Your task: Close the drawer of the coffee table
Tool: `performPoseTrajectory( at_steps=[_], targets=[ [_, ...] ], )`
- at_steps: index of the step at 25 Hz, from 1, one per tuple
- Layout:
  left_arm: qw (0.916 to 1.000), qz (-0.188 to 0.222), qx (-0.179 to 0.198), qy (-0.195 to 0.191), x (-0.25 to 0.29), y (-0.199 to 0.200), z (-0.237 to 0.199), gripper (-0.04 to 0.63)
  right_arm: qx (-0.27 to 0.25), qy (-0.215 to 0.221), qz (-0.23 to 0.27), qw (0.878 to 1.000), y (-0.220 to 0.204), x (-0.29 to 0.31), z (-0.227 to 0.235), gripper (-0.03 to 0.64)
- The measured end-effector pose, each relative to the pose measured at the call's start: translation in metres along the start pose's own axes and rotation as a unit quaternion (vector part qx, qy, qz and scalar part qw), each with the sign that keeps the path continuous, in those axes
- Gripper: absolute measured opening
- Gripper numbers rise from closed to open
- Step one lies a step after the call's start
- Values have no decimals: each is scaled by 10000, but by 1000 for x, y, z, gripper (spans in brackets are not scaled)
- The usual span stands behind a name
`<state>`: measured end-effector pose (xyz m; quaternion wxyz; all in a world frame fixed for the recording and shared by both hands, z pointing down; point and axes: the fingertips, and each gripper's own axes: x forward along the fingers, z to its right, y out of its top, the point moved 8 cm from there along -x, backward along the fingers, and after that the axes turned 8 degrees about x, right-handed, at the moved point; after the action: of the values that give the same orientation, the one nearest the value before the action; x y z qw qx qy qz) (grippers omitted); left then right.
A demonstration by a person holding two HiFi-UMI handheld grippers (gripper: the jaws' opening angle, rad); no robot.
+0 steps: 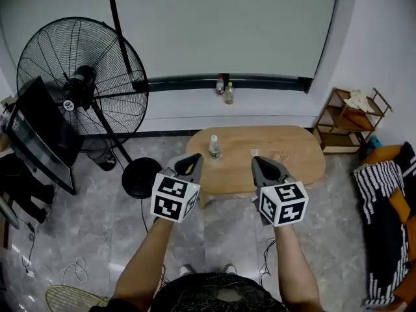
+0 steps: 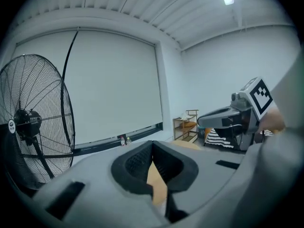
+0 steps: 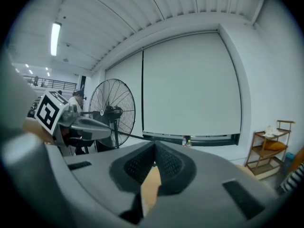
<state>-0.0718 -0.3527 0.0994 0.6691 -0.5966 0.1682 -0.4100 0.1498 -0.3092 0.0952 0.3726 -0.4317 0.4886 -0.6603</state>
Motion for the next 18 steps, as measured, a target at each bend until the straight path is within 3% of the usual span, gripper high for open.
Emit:
performPoseTrajectory(
  at_steps=[8,18],
  targets=[
    [9999,11,-142,-42,-6,-11,-13,2,-203,-346,65,9992,2,-2,-6,5],
    [9997,83,-134,-160,-2,-8,-17,2,-288,-459,62,9985,4,-1,-8,5]
  ],
)
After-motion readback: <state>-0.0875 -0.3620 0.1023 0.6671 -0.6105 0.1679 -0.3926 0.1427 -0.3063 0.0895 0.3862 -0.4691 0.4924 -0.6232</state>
